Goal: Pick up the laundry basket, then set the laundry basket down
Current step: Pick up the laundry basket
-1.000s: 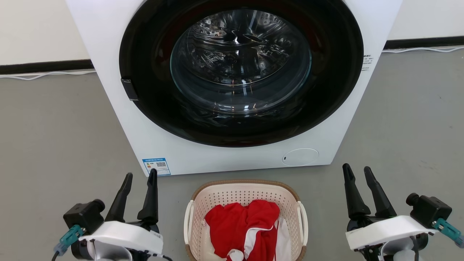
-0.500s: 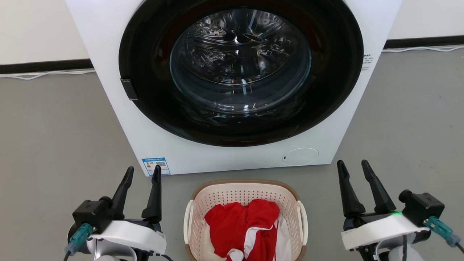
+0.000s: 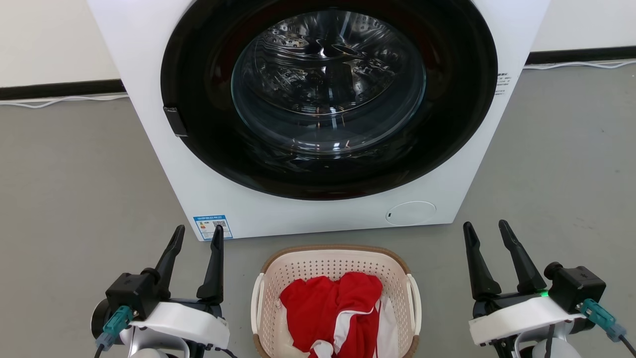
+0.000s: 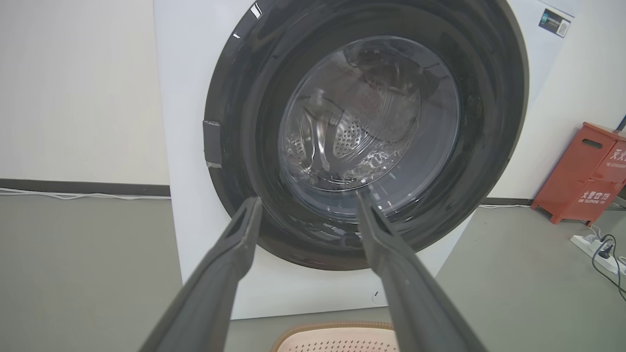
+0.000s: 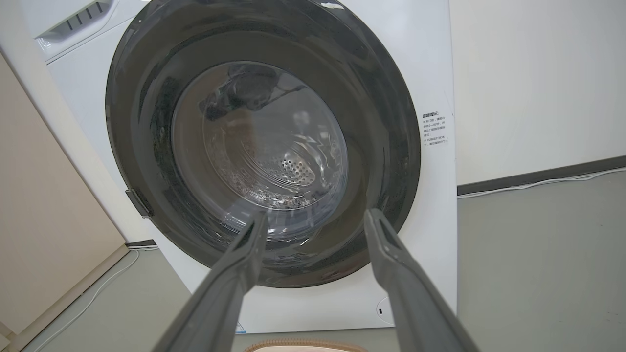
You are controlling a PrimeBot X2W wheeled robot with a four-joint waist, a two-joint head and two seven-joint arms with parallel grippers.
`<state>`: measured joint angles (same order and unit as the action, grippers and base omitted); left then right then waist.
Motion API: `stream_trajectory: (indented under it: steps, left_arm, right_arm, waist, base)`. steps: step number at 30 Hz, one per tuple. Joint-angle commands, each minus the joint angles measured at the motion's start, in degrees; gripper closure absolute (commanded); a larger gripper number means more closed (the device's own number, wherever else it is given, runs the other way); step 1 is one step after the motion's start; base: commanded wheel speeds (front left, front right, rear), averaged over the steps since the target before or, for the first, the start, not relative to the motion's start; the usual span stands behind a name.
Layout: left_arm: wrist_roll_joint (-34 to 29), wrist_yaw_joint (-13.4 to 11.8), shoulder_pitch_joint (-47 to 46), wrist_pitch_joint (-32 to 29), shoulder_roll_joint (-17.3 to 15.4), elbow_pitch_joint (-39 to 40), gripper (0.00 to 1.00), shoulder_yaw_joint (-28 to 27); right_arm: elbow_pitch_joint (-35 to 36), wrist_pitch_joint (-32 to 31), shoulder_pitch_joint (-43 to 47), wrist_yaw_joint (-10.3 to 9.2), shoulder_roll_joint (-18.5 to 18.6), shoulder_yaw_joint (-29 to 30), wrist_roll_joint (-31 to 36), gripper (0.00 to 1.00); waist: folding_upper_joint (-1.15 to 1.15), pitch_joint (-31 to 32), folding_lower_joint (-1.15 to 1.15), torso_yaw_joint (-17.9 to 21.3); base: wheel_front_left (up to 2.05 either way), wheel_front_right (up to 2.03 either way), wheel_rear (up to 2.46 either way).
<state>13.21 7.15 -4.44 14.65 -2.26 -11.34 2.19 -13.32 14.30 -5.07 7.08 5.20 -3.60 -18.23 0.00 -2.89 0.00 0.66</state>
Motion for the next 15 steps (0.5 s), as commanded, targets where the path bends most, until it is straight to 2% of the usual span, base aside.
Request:
stream_trajectory:
  steps: [1, 5, 15]
  left_arm:
    - [-0.15, 0.34, -3.06, 0.35, -0.63, 1.42, 0.00, -1.60]
    - [-0.07, 0.34, -3.12, 0.35, -0.62, 1.54, 0.00, -1.65]
    - [0.52, 0.34, -5.53, 0.35, -0.62, 1.63, 0.00, -1.10]
  right_arm:
    - [1.28, 0.70, -2.69, 0.41, 0.22, -0.99, 0.52, 0.00]
    - [1.11, 0.70, -2.75, 0.41, 0.06, -0.66, 0.88, 0.00]
    - [1.13, 0.70, -4.83, 0.41, -0.18, 0.17, 2.04, 0.00]
  waist:
    - [0.00, -0.03, 0.00, 0.00]
    - [0.00, -0.58, 0.00, 0.05]
    - [0.00, -7.24, 0.00, 0.48]
  base:
    - [0.00, 0.00, 0.00]
    - [0.00, 0.00, 0.00]
    - [0.00, 0.00, 0.00]
